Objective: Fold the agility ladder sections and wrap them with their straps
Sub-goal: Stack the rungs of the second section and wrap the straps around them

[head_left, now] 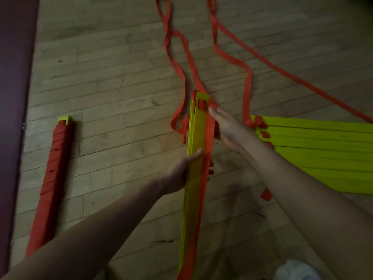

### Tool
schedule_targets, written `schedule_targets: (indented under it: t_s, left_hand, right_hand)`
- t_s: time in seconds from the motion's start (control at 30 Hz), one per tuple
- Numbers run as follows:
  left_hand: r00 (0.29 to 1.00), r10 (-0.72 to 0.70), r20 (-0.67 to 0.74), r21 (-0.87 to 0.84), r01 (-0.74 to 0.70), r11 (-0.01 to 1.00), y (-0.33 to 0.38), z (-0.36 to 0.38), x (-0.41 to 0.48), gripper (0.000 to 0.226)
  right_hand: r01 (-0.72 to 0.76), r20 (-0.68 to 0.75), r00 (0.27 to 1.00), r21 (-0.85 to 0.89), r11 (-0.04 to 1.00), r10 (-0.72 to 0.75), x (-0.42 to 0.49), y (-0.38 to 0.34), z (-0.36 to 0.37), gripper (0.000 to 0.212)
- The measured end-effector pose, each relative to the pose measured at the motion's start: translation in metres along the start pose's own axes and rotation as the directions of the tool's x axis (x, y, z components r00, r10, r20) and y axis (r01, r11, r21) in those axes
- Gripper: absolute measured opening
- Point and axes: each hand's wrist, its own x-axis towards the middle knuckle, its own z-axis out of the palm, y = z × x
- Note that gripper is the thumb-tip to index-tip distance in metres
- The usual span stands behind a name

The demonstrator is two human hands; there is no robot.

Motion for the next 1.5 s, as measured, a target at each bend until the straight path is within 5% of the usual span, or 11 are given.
schedule_targets:
  t_s: [0.17,0.3,0.43,0.63,0.97,1.23,1.5]
  left_hand:
    - [0.972,0.202,-0.121,-0.09,-0.213,0.973,0.033,0.005,0.012,0.064]
    - [0.949,0.281,-0.145,-0.032,-0.288,0.957,0.046,0.005,0.018,0.034]
    - [0.976,0.197,-0.091,-0.085,-0.205,0.975,0.037,0.009,0.015,0.016]
    - [0.991,0.13,-0.04,-0.001,-0.13,0.992,0.041,0.02,-0.011,0.063]
    - [0.972,0.221,0.077,0.073,-0.226,0.971,0.093,0.07,-0.089,0.046]
    - [0.944,0.299,0.14,0.221,-0.324,0.92,0.142,0.13,-0.198,0.059]
    - [0.933,0.34,0.121,0.428,-0.358,0.83,0.162,0.165,-0.275,0.072]
  right_hand:
    - [0.054,-0.023,0.998,-0.074,0.996,-0.056,0.0,-0.002,0.005,0.035]
    - [0.207,-0.158,0.956,-0.228,0.951,-0.246,0.002,-0.012,0.0,0.014]
    - [0.299,-0.189,0.931,-0.093,0.95,-0.311,0.002,-0.027,-0.006,0.031]
    - [0.225,-0.061,0.973,0.041,0.973,-0.223,-0.009,-0.038,-0.001,0.014]
    - [0.254,0.125,0.944,0.309,0.917,-0.304,-0.097,-0.14,0.013,0.016]
    - [0.481,-0.059,0.868,0.349,0.804,-0.494,-0.207,-0.229,0.042,0.015]
    - [0.495,-0.181,0.866,0.453,0.742,-0.467,-0.302,-0.265,0.034,0.012]
